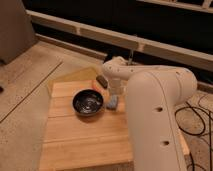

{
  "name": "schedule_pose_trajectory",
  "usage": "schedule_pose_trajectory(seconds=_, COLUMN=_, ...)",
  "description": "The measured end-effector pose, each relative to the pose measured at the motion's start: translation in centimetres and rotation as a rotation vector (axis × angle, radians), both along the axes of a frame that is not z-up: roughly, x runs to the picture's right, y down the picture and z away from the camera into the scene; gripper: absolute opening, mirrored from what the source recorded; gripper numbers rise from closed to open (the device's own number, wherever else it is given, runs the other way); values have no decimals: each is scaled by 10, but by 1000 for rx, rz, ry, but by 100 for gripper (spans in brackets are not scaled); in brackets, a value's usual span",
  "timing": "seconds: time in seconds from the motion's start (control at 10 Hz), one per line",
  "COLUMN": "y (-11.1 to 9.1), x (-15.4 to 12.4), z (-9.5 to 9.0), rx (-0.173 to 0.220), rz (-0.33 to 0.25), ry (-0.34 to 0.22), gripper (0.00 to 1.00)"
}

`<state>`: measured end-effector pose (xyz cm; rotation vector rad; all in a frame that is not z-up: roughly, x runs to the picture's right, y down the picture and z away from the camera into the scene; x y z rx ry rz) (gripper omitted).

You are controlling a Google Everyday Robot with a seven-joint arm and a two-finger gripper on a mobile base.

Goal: Wipe the white sponge on the table

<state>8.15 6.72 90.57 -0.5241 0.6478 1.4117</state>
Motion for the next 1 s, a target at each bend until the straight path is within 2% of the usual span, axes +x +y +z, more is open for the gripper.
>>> schedule_pose_trajectory(seconds=0.3, y=-1, x=4, z=13, rx=-12, rz=55, ry=16, gripper=65)
schedule_pose_trajectory(seconds=0.6, y=1, x=0, z=22, rx=-27, rz=86, ry=14, gripper=65)
schedule_pose_trajectory(seconds=1.0, y=9, x=-15, z=26, rx=-41, rz=152, ry=-44, gripper=65)
